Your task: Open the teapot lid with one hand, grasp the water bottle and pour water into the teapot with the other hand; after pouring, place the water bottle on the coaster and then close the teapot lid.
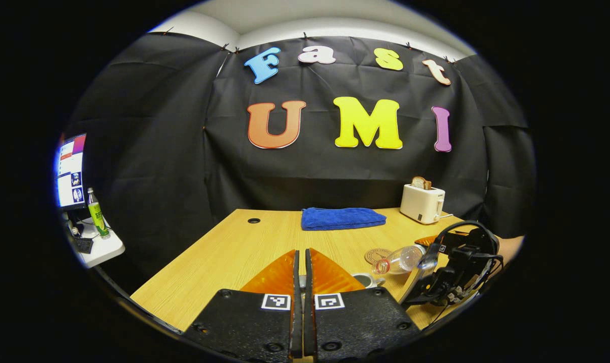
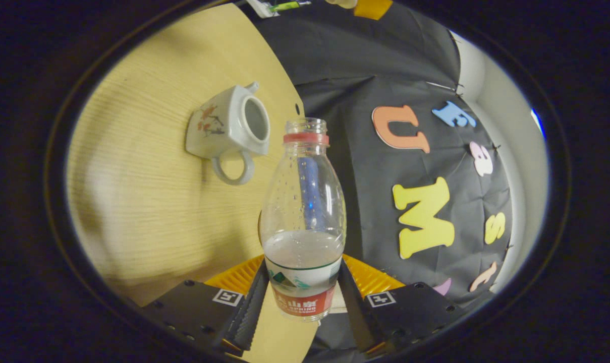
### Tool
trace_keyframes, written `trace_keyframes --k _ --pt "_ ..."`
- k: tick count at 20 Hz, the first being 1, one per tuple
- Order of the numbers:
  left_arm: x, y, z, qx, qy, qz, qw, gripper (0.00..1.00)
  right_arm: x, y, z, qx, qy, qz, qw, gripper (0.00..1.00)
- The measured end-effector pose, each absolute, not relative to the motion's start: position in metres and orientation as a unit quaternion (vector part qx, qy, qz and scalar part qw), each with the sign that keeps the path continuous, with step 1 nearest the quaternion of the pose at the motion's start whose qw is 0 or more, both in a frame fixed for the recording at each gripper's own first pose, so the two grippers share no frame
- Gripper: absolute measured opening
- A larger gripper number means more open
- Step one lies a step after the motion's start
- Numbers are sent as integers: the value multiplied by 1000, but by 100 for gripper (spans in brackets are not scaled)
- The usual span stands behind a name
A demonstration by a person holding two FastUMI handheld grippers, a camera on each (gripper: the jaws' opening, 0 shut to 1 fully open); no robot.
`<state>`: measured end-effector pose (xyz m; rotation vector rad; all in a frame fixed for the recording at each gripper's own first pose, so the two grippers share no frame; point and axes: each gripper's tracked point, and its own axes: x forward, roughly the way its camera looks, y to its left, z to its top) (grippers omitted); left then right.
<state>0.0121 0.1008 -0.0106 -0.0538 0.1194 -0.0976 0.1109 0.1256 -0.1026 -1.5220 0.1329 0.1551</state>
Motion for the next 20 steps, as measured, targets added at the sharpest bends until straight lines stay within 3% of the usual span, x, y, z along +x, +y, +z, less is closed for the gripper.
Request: trace_keyframes --k 20 --pt "8 93 -9 -4 57 -73 996 4 125 133 -60 -823 5 26 568 75"
